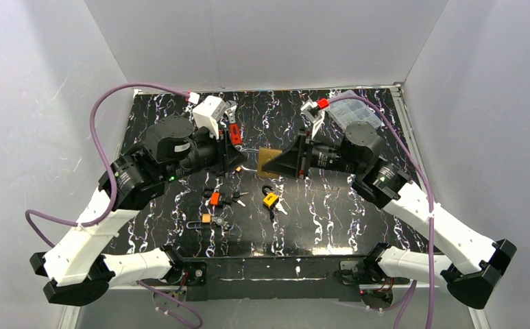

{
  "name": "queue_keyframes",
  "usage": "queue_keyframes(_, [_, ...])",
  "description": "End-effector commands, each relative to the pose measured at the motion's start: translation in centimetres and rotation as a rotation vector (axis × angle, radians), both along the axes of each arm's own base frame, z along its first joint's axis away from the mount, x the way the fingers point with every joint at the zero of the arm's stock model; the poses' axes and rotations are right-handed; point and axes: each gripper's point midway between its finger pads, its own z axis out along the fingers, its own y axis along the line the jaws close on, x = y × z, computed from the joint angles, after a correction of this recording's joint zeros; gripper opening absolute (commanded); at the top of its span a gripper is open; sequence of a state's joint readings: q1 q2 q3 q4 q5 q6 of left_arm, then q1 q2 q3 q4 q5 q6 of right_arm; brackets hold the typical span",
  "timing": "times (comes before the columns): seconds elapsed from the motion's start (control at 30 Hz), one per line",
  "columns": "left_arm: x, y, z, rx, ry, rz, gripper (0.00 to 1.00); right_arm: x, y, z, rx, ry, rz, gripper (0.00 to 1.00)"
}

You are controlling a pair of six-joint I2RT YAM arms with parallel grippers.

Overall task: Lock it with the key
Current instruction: Lock the lock.

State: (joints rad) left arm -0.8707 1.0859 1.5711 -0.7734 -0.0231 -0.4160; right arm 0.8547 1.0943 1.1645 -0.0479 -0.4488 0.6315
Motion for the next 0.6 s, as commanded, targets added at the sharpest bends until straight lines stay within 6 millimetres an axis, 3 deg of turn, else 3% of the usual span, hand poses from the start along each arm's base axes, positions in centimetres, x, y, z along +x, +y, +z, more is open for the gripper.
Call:
queue_keyframes(0.0, [-8.2, -5.2, 8.5, -0.355, -0.015, -0.498, 0.18, 1.2, 0.1, 0.0, 0.108, -0.011, 0.024, 0.01])
queue_keyframes(0.23, [-6.2, -4.7, 7.9, -0.398, 0.060, -0.494, 0.21, 0.9, -3.2, 2.0, 0.238, 0.019, 0.044, 0.01])
queue_keyframes(0.57, [-3.4, -6.1, 6.9, -0.374, 0.132, -0.482, 0.20, 2.8, -5.1, 3.9, 0.308, 0.042, 0.033, 0.01])
